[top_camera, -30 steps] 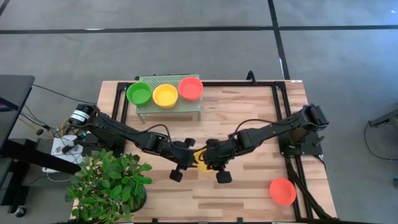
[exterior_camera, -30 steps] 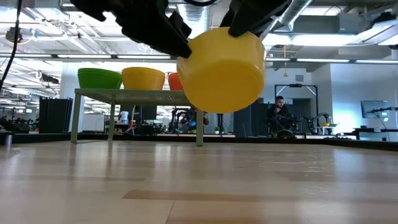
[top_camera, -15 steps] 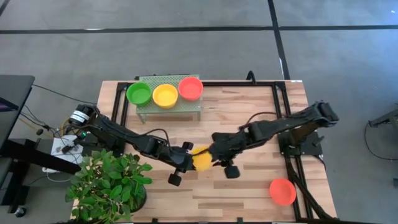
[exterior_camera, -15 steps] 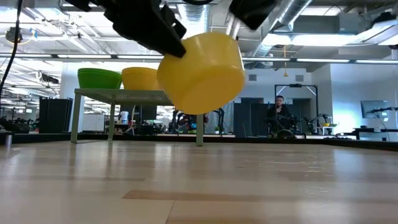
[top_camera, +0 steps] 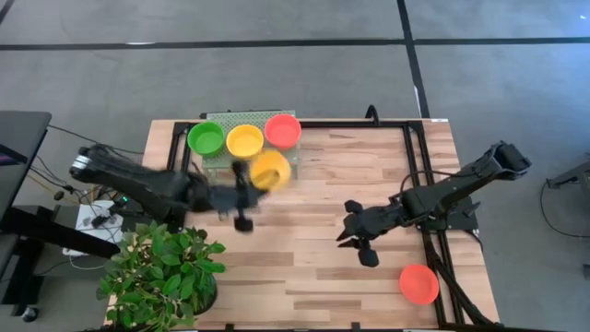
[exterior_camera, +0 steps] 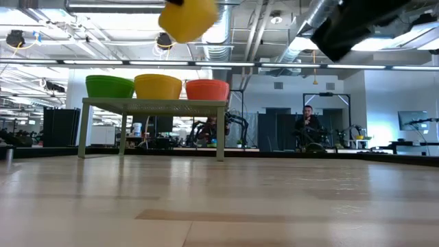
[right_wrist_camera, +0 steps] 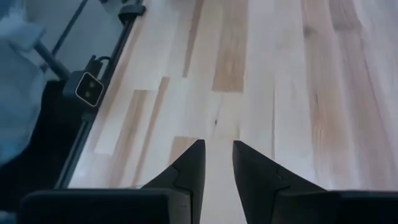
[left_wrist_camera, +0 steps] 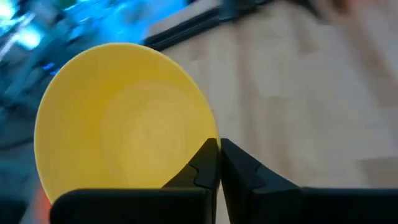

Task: Pick & Place Mini bowls
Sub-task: Stack the yellow bowl on top of the stacked yellow bowls on the shelf

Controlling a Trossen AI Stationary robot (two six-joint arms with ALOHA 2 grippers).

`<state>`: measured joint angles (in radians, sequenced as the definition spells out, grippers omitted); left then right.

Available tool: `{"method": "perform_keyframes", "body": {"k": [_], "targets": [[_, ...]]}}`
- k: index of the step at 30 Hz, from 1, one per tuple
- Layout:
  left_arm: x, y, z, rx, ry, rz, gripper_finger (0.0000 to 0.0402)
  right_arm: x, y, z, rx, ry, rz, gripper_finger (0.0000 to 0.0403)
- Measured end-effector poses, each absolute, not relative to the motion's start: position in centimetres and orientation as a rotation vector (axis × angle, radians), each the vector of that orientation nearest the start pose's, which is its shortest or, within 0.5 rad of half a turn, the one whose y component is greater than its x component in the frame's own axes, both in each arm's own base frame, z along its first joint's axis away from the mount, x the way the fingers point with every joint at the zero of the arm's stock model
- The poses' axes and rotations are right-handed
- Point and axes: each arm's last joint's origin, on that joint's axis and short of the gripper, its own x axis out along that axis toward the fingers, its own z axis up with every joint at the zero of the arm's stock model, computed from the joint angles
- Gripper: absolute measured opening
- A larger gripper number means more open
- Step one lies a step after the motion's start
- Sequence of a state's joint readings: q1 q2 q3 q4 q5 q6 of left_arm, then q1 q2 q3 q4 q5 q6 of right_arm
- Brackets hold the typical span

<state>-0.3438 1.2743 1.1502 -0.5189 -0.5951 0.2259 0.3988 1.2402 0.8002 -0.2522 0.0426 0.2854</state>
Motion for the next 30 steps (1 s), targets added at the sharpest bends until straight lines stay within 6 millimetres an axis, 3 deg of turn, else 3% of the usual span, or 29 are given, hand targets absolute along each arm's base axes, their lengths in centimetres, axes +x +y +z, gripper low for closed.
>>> {"method": "perform_keyframes", "body": {"k": [3,7,15,21,30], "targets": [[23.9,-4.0,34.6,0.444,0.618,0.305,0.0011,23.0,9.5,23.4,0.197,0.738,0.206,0.0077],[22.0,0.2,35.3,0.357,0.656,0.472,0.001,23.0,9.5,23.5,0.213,0.731,0.196,0.0077],[21.4,5.2,33.4,0.199,0.786,0.507,0.0011,23.1,9.5,23.6,0.214,0.716,0.2,0.0077],[21.7,6.9,31.7,0.176,0.873,0.554,0.0017,23.1,9.5,23.6,0.214,0.716,0.2,0.0077],[22.6,7.2,30.7,0.176,0.918,0.552,0.0028,23.1,9.5,23.6,0.214,0.717,0.198,0.0077]]}}
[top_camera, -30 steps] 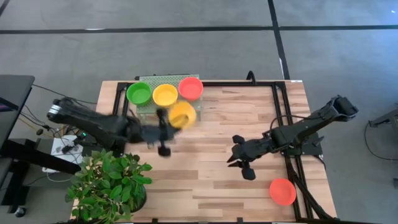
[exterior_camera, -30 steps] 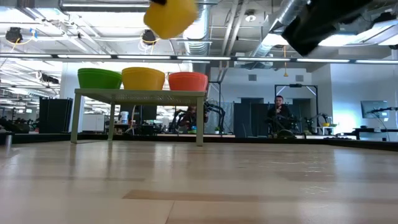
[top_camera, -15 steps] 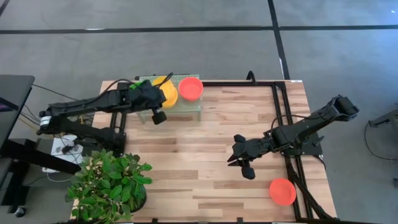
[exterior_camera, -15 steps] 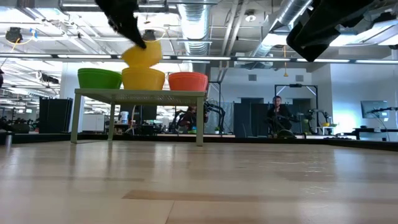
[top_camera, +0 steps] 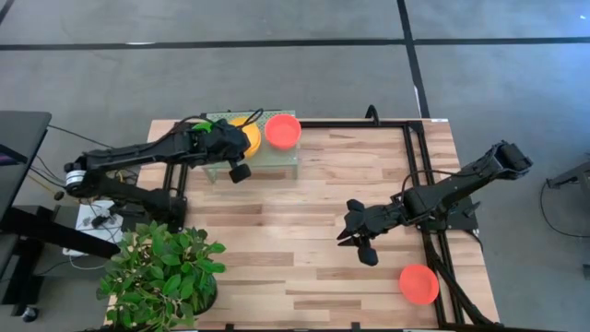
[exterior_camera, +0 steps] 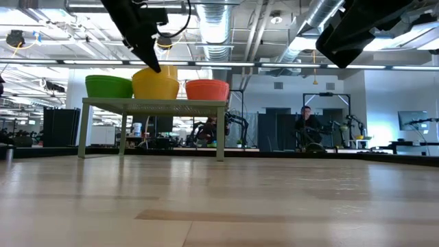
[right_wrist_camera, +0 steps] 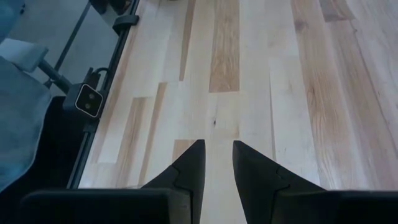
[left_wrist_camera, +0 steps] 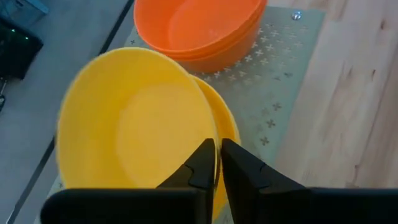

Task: Pick & Place Mini bowls
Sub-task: Stack the yellow bowl on top of the stacked yellow bowls on the shelf, then stack the orange bowl on top of the stacked orange bowls on the shelf

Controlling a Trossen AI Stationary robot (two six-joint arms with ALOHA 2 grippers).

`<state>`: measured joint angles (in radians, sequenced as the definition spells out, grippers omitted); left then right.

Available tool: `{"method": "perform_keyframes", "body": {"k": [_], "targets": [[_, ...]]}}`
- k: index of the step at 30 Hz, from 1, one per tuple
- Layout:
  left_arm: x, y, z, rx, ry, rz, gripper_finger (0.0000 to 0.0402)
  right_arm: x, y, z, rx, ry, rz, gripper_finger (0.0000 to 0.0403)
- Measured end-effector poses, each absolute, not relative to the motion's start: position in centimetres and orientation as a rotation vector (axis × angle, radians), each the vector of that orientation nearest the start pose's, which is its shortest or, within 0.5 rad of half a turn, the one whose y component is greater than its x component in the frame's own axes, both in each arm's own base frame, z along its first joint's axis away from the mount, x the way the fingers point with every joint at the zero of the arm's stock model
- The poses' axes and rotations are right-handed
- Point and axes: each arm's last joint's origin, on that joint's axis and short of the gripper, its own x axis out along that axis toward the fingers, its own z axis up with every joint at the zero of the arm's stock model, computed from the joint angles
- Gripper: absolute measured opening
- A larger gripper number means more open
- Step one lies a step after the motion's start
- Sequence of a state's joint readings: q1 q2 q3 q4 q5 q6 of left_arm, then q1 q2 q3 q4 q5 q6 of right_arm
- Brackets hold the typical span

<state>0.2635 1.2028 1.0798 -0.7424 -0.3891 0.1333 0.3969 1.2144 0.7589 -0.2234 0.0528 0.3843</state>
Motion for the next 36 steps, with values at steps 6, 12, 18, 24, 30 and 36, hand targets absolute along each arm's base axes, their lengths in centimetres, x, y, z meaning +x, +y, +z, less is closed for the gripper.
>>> {"method": "perform_keyframes", "body": {"k": [6,12,18,24,30,36], "targets": [[23.0,7.2,30.4,0.212,0.938,0.531,0.0068,23.1,9.4,23.6,0.221,0.716,0.191,0.0077],[23.4,6.4,31.1,0.29,0.878,0.533,0.0099,23.5,8.3,23.6,0.302,0.716,0.122,0.0077],[23.9,4.5,32.5,0.334,0.738,0.5,0.0106,23.9,8.7,25.2,0.341,0.694,0.18,0.0077],[24.2,2.2,32.9,0.322,0.666,0.429,0.0106,23.3,10.5,25.8,0.444,0.726,0.204,0.0077],[24.3,0.5,32.9,0.301,0.64,0.377,0.0106,20.7,12.2,24.1,0.723,1.003,0.011,0.0078],[24.3,-0.6,33.0,0.285,0.624,0.342,0.0106,17.1,14.8,23.2,1.001,1.214,-0.255,0.0078]]}}
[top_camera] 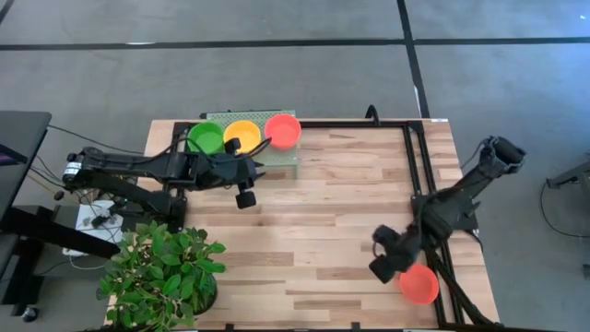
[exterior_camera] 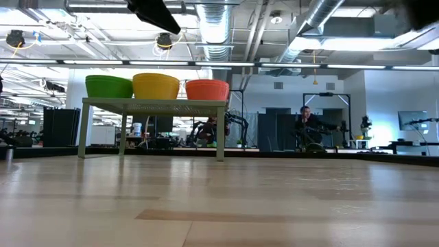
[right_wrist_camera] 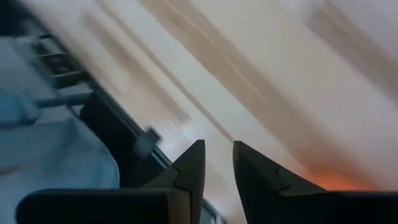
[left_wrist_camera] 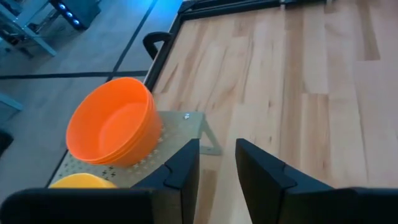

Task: Pick & Place Mini bowls
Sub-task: Stack the orange bowl on top of the stacked orange bowls on the shelf

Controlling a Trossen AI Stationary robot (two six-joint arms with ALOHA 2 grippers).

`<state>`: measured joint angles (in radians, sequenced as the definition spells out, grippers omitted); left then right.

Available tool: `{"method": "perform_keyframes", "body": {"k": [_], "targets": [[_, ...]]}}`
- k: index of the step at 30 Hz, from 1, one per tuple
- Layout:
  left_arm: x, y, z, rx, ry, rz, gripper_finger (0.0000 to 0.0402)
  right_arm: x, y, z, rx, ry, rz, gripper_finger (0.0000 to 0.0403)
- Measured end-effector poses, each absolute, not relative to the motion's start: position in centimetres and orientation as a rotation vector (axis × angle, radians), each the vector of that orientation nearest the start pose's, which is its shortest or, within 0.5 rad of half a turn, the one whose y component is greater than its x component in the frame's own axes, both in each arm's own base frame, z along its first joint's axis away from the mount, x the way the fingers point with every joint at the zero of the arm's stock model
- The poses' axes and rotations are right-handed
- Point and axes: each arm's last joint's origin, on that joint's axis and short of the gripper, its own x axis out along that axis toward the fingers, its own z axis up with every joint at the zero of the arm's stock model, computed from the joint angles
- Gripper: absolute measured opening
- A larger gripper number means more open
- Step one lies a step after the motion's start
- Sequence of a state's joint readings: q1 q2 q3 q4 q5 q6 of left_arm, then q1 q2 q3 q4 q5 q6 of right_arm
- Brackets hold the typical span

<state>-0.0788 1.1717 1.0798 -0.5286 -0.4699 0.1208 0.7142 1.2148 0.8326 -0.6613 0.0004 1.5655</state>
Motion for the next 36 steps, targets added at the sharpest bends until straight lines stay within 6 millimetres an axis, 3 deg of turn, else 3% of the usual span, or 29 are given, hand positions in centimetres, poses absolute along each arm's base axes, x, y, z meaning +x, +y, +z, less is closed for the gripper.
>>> {"method": "perform_keyframes", "body": {"k": [6,11,26,36], "targets": [[24.3,-1.0,33.0,0.267,0.614,0.336,0.0106,14.3,16.5,22.1,1.077,1.327,-0.483,0.0078],[24.3,-1.0,33.0,0.267,0.612,0.336,0.0105,13.4,18.1,21.0,1.116,1.412,-0.576,0.0078],[24.4,-1.0,33.1,0.264,0.604,0.337,0.0105,14.6,20.8,17.5,1.114,1.486,-0.623,0.0078],[24.4,-1.0,33.1,0.259,0.597,0.339,0.0105,14.5,20.5,19.7,1.097,1.544,-0.646,0.0078]]}}
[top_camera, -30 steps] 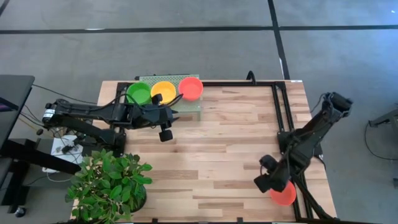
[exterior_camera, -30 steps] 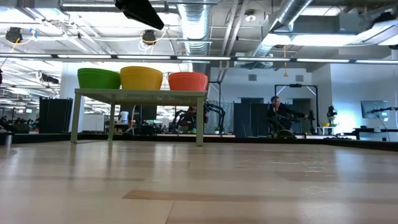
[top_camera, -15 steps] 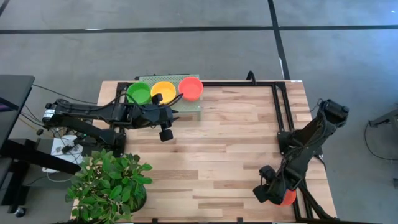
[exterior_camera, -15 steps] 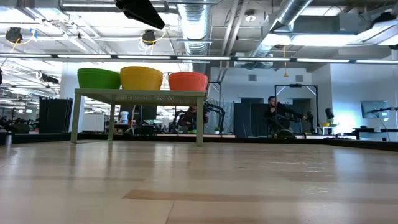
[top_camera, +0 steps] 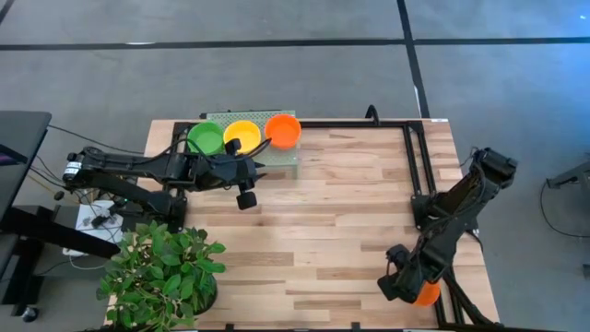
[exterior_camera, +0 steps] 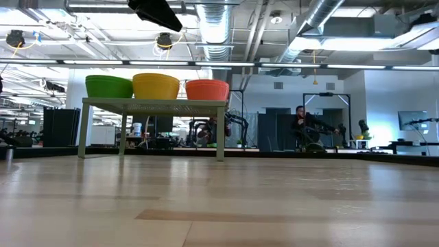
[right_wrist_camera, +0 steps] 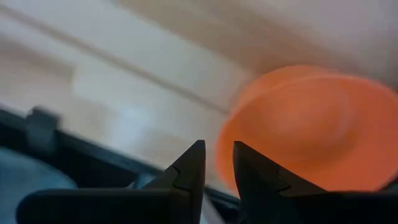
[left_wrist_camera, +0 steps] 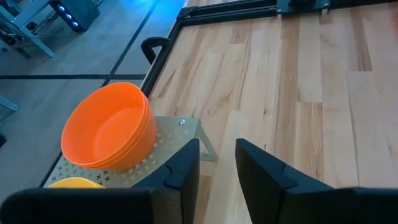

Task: Pick & Place Mini bowls
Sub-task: Stack the orange bowl on top of the stacked orange bowls on the shelf

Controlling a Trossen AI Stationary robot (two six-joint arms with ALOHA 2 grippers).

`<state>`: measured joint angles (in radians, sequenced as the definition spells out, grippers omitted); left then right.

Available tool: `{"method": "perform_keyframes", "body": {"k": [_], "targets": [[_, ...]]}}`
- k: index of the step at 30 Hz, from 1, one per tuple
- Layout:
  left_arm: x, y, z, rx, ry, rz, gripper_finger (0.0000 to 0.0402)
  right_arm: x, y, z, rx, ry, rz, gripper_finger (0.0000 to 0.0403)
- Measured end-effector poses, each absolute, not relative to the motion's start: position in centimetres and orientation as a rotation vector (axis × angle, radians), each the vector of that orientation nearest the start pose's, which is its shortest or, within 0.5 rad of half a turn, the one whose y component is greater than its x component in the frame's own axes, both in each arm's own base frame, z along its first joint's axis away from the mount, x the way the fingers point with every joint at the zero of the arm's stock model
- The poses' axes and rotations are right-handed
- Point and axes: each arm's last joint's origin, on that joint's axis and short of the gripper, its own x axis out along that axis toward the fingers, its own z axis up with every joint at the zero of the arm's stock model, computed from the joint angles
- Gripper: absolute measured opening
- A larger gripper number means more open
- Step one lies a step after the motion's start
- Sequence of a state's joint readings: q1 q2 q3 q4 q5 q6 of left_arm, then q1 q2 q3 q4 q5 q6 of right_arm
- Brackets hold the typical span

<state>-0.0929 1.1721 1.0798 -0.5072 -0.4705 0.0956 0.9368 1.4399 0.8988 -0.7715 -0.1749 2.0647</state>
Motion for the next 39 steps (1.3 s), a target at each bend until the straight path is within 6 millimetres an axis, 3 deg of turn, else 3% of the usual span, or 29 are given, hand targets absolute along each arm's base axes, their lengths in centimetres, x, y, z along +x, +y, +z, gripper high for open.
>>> {"method": "perform_keyframes", "body": {"k": [5,11,34,39], "targets": [[24.4,-1.0,33.1,0.259,0.597,0.338,0.0105,13.7,20.8,19.5,1.065,1.56,-0.687,0.0078],[24.4,-1.0,33.1,0.259,0.597,0.338,0.0105,14.4,21.5,18.8,1.104,1.555,-0.678,0.0078],[24.4,-1.0,33.1,0.252,0.596,0.341,0.0105,14.2,20.8,17.1,1.107,1.522,-0.732,0.0077],[24.4,-1.0,33.1,0.252,0.596,0.341,0.0105,14.0,20.8,16.9,1.091,1.534,-0.721,0.0062]]}}
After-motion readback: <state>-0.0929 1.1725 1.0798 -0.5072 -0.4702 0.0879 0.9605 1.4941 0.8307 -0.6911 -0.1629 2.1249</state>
